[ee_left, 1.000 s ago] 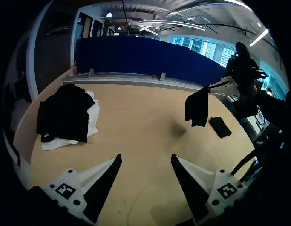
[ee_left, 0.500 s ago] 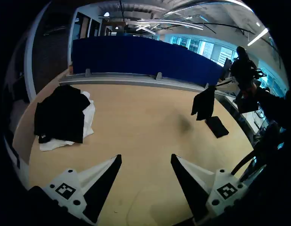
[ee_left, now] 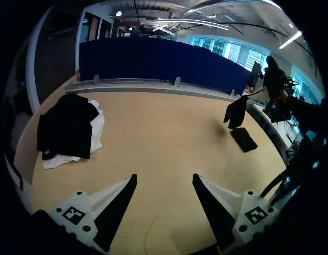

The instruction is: Fold towel

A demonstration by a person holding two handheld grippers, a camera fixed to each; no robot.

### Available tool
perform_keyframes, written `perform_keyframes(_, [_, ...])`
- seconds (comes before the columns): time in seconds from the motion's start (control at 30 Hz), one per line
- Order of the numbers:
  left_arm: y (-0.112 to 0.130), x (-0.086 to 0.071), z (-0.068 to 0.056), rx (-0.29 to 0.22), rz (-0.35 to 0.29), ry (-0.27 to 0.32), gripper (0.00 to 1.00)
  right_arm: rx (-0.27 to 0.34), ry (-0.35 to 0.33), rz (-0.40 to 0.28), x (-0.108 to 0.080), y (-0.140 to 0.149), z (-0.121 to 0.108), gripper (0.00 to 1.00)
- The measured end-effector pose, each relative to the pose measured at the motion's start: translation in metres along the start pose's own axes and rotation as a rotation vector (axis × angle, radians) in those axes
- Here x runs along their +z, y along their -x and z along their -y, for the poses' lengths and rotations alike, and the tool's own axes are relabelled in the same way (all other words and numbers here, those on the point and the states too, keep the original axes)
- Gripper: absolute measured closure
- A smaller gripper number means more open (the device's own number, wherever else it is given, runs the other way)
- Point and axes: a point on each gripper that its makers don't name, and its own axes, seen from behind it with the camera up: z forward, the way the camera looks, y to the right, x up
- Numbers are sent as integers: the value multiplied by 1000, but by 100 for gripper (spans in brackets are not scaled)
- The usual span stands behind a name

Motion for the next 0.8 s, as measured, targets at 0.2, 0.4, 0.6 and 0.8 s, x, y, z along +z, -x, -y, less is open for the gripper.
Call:
perform_keyframes(0.2, [0, 2, -7, 5, 6, 3, 3, 29, 10, 29, 4, 23, -10, 95])
perform_keyframes(0.4, [0, 4, -13, 11, 11, 9, 3, 47, 27, 75, -7, 63, -14, 95])
perform_keyframes(0.6, [0, 6, -19, 21, 18, 21, 3, 92, 57, 134, -26, 120, -19, 95])
perform_keyframes(0.8, [3, 7, -23, 35, 32, 29, 3, 173, 80, 195, -37, 186, -15, 95])
